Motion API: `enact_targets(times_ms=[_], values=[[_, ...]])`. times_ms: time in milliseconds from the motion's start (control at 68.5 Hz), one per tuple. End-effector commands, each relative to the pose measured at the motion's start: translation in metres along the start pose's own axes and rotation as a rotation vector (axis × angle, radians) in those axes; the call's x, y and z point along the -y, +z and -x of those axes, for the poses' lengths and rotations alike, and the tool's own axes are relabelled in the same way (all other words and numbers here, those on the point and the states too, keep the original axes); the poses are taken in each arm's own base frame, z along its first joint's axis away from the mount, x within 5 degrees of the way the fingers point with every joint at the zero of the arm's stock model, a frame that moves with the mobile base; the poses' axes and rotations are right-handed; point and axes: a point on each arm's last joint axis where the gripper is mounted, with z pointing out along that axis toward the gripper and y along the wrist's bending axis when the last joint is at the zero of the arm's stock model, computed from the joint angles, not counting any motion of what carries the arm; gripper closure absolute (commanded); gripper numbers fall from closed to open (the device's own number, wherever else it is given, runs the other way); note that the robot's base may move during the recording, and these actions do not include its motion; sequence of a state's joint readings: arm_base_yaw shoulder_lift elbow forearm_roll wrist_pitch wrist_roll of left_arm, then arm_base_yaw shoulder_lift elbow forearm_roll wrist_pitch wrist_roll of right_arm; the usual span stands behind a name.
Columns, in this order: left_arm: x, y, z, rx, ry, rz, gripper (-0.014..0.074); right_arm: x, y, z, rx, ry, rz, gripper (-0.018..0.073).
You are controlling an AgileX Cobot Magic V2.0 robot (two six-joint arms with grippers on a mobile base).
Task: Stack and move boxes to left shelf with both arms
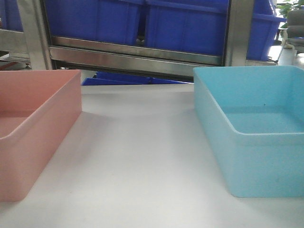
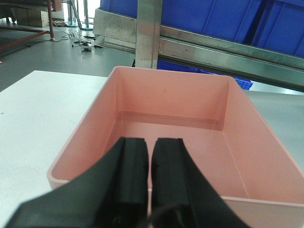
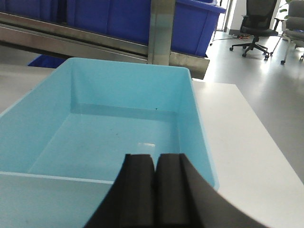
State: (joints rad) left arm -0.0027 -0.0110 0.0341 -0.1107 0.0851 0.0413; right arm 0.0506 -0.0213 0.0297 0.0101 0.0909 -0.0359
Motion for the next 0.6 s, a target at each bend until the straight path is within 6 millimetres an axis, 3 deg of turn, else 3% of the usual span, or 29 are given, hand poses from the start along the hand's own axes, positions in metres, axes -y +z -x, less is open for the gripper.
enact_targets(times_ms=[0, 584], values=[[-0.0007, -0.0003, -0.0002, 0.075, -0.006, 0.000, 0.0586, 0.0003, -0.0022, 0.0143, 0.109, -0.014, -0.001, 0.0529], [-0.0008, -0.0005, 0.0026, 0.106, -0.025, 0.001, 0.0586, 0.0003, -0.0022, 0.0143, 0.109, -0.014, -0.001, 0.0529]])
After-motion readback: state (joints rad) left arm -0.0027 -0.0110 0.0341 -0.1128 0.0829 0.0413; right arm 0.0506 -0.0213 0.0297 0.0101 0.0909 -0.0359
